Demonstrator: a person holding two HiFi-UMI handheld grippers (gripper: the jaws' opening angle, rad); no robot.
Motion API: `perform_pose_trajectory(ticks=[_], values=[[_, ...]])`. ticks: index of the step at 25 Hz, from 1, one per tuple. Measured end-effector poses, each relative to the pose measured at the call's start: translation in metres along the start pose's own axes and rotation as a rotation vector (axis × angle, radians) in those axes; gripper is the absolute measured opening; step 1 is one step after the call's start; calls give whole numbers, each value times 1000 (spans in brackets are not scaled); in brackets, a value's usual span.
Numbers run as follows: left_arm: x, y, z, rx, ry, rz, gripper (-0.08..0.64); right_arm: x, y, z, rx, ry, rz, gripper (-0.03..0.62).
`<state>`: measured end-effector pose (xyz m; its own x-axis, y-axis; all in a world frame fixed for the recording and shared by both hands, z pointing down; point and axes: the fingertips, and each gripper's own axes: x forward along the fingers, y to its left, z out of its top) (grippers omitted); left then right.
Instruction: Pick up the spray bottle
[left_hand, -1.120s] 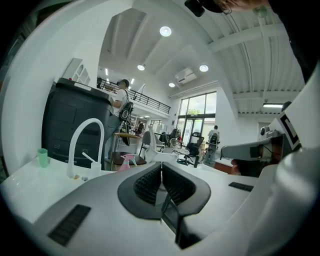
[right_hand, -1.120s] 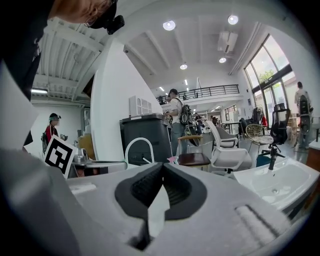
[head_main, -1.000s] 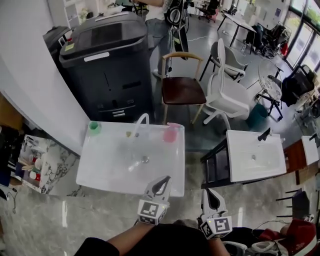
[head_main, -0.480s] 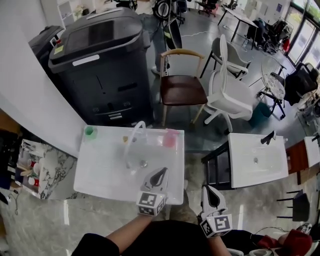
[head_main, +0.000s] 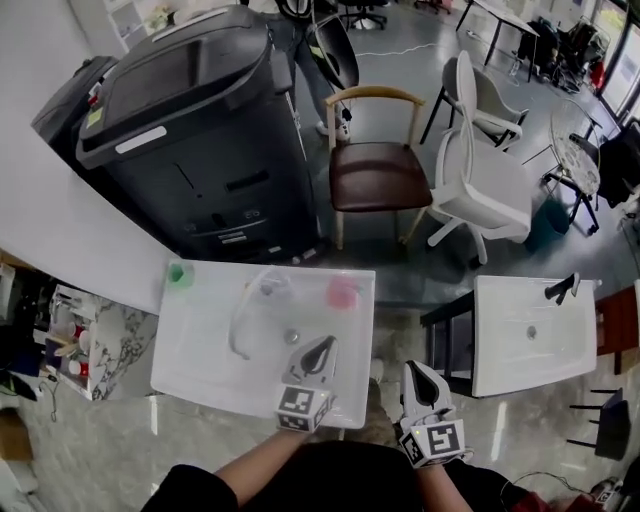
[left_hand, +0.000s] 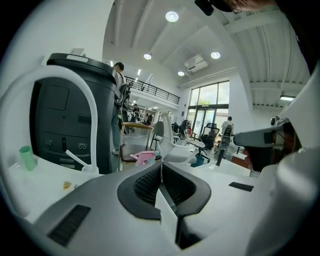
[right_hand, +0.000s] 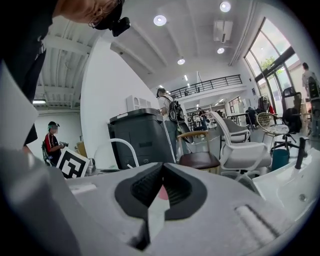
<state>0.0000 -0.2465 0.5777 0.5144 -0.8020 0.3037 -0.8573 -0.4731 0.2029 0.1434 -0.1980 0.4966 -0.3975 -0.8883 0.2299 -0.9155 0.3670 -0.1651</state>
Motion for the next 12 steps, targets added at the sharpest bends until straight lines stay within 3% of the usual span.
perform_pose_trajectory(ticks=[6,12], values=[[37,15,-16,-14,31,53,32,32,-15,-13,15,42,41,-2],[83,42,-22,-13,52,108,143,50,-30,-31,43,79,65,-2]])
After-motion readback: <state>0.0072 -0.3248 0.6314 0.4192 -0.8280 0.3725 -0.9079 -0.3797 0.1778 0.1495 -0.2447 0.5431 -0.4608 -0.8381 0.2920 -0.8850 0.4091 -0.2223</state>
